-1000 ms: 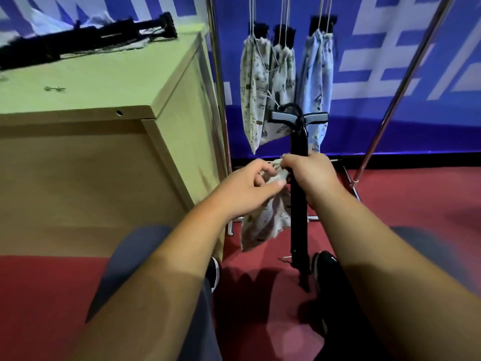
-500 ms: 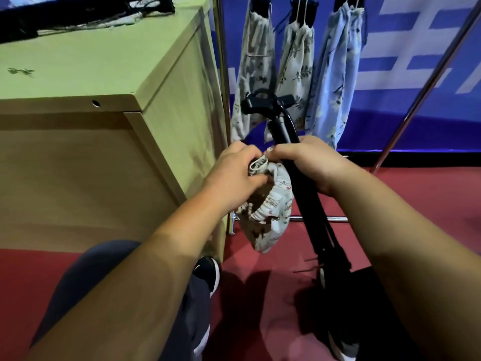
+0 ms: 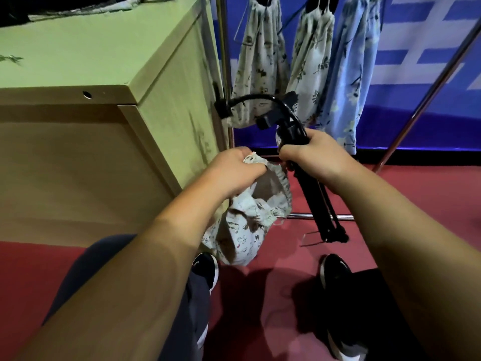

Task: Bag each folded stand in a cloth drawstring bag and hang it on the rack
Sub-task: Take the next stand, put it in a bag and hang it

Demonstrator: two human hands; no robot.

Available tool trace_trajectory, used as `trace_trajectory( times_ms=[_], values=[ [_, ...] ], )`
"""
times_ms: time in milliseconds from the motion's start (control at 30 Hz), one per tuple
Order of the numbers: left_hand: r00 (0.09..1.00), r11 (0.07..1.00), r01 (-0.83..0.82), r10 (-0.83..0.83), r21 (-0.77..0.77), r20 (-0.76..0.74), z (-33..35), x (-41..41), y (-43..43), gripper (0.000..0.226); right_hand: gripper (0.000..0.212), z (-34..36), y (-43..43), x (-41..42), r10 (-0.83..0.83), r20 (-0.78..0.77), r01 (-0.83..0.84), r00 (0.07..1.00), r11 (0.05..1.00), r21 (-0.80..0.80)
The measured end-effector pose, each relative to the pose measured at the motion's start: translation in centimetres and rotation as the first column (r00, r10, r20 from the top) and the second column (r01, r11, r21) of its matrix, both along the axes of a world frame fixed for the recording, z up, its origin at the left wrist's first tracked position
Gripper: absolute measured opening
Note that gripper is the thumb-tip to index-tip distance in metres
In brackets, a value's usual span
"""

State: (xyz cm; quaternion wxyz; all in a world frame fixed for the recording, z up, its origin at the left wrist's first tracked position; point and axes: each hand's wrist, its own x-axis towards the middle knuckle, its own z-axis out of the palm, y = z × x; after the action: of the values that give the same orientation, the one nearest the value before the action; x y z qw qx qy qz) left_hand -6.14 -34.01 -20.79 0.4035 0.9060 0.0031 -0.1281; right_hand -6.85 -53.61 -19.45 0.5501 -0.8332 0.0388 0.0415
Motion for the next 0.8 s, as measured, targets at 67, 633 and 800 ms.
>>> trace_trajectory(
  times_ms=[67,633,800],
  values=[
    [1.0,1.0,-0.023,0.023,0.015,-0.018,0.1,-0.1,-0.1,0.058,0.036,0.1,-0.5,-0.2,-0.012,-0.006,0.012,1.0,0.998,0.06],
    [0.927,0.852,-0.365,0.296,-0.375,-0.229,0.0,0.2,-0.9,0.03,0.015,-1.0,-1.4,-2.7,0.1,-0.232,-0.041,0.967,0.968,0.247],
    [0.937,0.928,-0.345,0.348,-0.139,-0.002,-0.3,0.8,0.0,0.024,0.026,-1.4,-1.3,-1.9,0.08,-0.243,-0.026,0.967,0.976,0.218]
  ],
)
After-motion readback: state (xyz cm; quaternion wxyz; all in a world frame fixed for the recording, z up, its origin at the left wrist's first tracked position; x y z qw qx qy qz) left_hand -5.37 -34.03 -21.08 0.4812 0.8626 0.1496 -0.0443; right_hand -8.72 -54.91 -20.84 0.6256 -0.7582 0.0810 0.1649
